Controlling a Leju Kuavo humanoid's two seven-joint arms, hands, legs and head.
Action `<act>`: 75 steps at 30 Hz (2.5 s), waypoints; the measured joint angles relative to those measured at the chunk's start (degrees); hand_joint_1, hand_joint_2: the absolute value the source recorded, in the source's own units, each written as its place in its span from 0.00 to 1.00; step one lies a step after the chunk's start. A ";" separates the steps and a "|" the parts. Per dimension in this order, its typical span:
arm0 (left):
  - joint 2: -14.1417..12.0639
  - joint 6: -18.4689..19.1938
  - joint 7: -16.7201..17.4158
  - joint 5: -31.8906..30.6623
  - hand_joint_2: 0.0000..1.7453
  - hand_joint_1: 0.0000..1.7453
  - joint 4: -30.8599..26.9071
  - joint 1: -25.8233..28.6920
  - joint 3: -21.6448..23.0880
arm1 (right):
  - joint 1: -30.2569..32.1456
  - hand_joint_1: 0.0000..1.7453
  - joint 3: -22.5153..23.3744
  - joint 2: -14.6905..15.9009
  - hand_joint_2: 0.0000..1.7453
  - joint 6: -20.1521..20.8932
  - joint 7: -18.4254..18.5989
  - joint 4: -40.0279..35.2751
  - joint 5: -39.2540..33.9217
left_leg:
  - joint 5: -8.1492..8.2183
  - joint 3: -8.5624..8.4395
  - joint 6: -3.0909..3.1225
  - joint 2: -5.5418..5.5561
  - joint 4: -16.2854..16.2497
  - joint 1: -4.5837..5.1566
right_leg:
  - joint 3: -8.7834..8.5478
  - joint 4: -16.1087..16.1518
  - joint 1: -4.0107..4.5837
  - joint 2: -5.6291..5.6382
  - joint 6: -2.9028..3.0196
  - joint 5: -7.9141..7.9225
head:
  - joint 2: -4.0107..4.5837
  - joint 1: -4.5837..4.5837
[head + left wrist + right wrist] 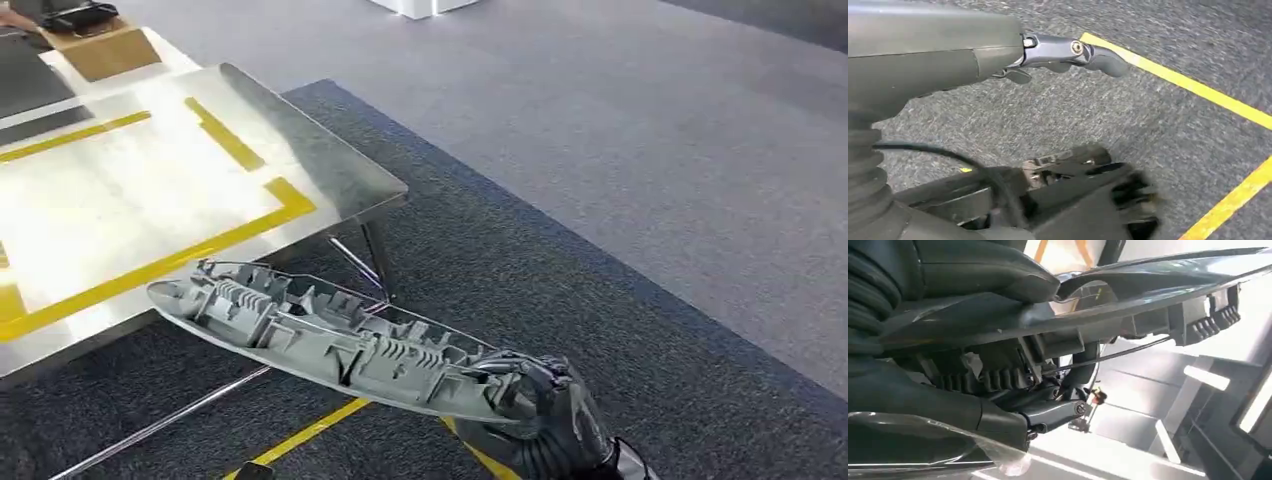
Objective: Take the parts from the cabinet and place them on the table.
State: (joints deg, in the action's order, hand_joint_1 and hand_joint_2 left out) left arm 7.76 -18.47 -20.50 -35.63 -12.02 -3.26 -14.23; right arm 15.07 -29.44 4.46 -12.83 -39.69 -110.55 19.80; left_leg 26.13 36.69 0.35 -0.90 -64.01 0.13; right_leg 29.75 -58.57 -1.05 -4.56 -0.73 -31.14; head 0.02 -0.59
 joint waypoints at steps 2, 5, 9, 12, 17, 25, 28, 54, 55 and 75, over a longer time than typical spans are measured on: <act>-0.07 0.02 0.00 0.00 1.00 0.00 0.00 -0.22 0.00 | 0.04 1.00 0.02 0.02 1.00 -0.04 -0.02 0.00 0.00 | 0.44 -2.08 0.98 -3.78 4.12 1.32 | -0.48 -0.05 0.49 -1.08 -0.85 -0.68 | 0.00 -0.07; -0.07 0.04 0.00 -0.11 1.00 0.00 0.00 -0.03 0.00 | -0.17 1.00 0.02 0.00 1.00 -0.24 0.00 -0.02 0.15 | 0.79 -1.67 1.48 -1.89 4.39 1.41 | -0.91 0.52 0.47 -3.18 -1.50 -0.83 | 0.00 0.09; 0.00 0.02 0.04 -0.52 1.00 0.00 0.00 -0.37 -0.05 | -0.16 1.00 -0.02 0.02 1.00 -3.00 -0.07 -1.93 -0.09 | 0.35 -2.71 2.57 0.79 5.73 0.36 | 3.33 -8.16 0.15 3.49 -2.23 -5.58 | 0.00 0.66; 0.26 0.06 0.04 -0.68 1.00 0.00 0.00 -0.42 -0.05 | -0.26 1.00 -0.09 0.02 1.00 -4.50 -0.07 -3.59 -0.20 | 0.55 -2.99 2.72 3.22 5.68 0.36 | 9.46 -16.84 0.14 4.38 -2.54 -6.81 | 0.00 0.74; 0.42 0.04 0.04 -1.14 1.00 0.00 0.00 -0.58 -0.05 | -1.24 1.00 -0.28 0.02 1.00 -4.63 -0.09 -5.51 0.11 | 1.47 -3.43 1.56 6.92 4.81 0.49 | 3.60 -0.53 -0.69 9.73 -2.44 2.41 | 0.00 0.66; 0.52 0.00 0.02 -1.64 1.00 0.00 0.00 -0.69 -0.13 | -1.99 1.00 -1.07 0.02 1.00 -4.66 -0.11 -6.51 0.11 | 7.06 2.92 -0.88 1.94 -6.78 -0.18 | 1.80 0.22 -0.40 4.17 0.24 1.64 | 0.00 -0.07; 0.55 0.13 0.04 -1.70 1.00 0.00 0.00 -0.62 -0.22 | -2.22 1.00 -1.12 0.02 1.00 -4.61 -0.07 -6.51 -0.06 | 6.60 5.54 -1.17 1.42 -11.21 -0.56 | 1.32 0.20 -0.38 1.95 0.24 1.10 | 0.00 -0.11; 0.72 0.48 -0.02 -2.38 1.00 0.00 -0.09 -0.85 -1.36 | -3.84 1.00 -1.12 -0.13 1.00 -1.77 0.00 -6.64 -0.79 | -0.26 -5.40 3.23 0.68 9.05 0.09 | -0.07 -0.53 -0.54 3.44 -3.18 -1.72 | 0.02 0.79; 0.72 0.48 -0.02 -2.38 1.00 0.00 -0.09 -0.96 -1.38 | -3.84 1.00 -1.14 -0.15 1.00 -1.81 -0.11 -6.67 -0.79 | -0.24 -5.32 3.30 0.78 9.05 0.03 | 2.66 -5.38 -0.50 4.05 -3.14 -3.70 | 0.02 1.02; 0.63 0.48 0.00 -2.82 1.00 0.00 -0.11 -0.73 -1.51 | -2.81 1.00 -0.85 -0.44 1.00 -1.97 0.02 -6.03 0.96 | 3.70 4.25 0.17 1.36 -8.42 -0.31 | -1.55 0.79 -0.09 4.59 0.10 -1.02 | 0.02 0.63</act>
State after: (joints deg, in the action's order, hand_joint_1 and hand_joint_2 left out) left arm 8.39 -17.99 -20.50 -38.45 -12.13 -3.99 -15.74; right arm 12.26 -30.29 4.02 -14.80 -39.67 -116.58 20.76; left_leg 29.83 40.93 0.52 0.46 -72.43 -0.18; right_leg 28.20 -57.78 -1.13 0.03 -0.63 -32.16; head 0.04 0.04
